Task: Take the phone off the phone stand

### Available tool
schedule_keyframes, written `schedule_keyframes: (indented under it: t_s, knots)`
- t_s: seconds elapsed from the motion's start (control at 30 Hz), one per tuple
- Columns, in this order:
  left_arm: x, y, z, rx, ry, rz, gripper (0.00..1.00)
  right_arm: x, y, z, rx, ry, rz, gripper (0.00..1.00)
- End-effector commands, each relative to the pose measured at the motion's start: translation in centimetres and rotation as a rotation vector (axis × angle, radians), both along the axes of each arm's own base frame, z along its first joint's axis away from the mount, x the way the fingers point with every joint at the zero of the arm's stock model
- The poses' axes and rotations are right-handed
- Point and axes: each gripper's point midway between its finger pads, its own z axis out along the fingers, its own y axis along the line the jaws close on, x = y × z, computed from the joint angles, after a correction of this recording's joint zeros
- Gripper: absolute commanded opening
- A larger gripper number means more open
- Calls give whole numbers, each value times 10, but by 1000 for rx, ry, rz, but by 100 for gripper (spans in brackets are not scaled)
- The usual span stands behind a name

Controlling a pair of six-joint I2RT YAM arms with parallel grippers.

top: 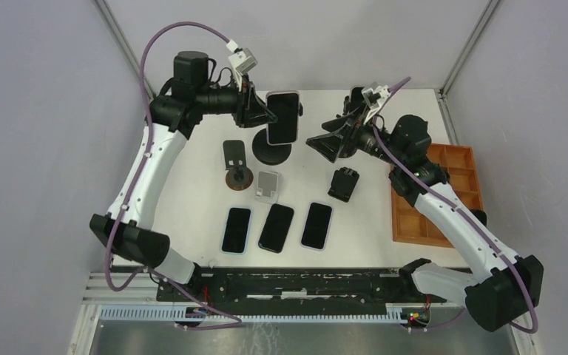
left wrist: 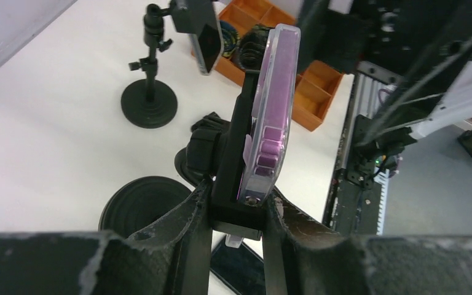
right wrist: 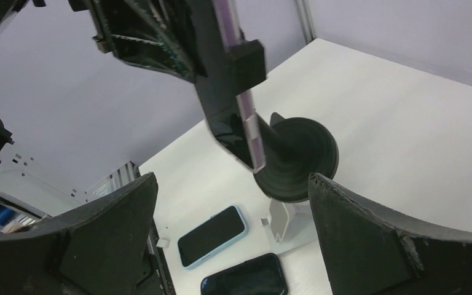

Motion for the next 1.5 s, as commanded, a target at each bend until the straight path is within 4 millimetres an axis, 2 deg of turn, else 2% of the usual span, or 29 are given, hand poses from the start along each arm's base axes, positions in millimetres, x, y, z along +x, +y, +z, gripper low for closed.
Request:
schedule_keyframes:
  t_s: [0.0,0.2,0.37,0.47,0.6,0.77,0.83,1.07,1.1,1.33,1.4,1.43,1.47]
  knots:
    - [-56,4,31,-67,-16,-72,2,-13,25,25,48,-52,107,98]
    - [-86,14,28,-37,-12,-86,2,-23,53,31,58,-72,172,98]
    - [-105,17,20,-38,41,-111,2,-50,70,40,80,-121,298,96]
    - [-113,17,12,-31,54,-120,2,-60,79,32,60,-117,355,92]
    - [-123,15,6,-42,100,-143,2,-63,86,20,26,-107,371,86]
    - [-138,15,4,-52,123,-190,2,-66,90,21,15,-121,390,79]
    - [-145,16,2,-46,118,-213,2,-69,92,20,12,-122,407,71]
    - [-156,19,-1,-38,121,-244,2,-82,100,12,22,-99,480,30]
    - [-157,19,-1,-39,125,-246,2,-85,100,14,34,-97,490,27]
    - [-161,17,7,-55,153,-275,2,-114,103,25,152,-64,583,23]
    - [-161,16,8,-57,155,-277,2,-116,104,23,159,-57,580,10]
    - [-161,16,9,-57,153,-276,2,-115,106,21,156,-43,577,0]
    - [-160,17,9,-55,151,-272,2,-114,107,20,155,-27,575,0]
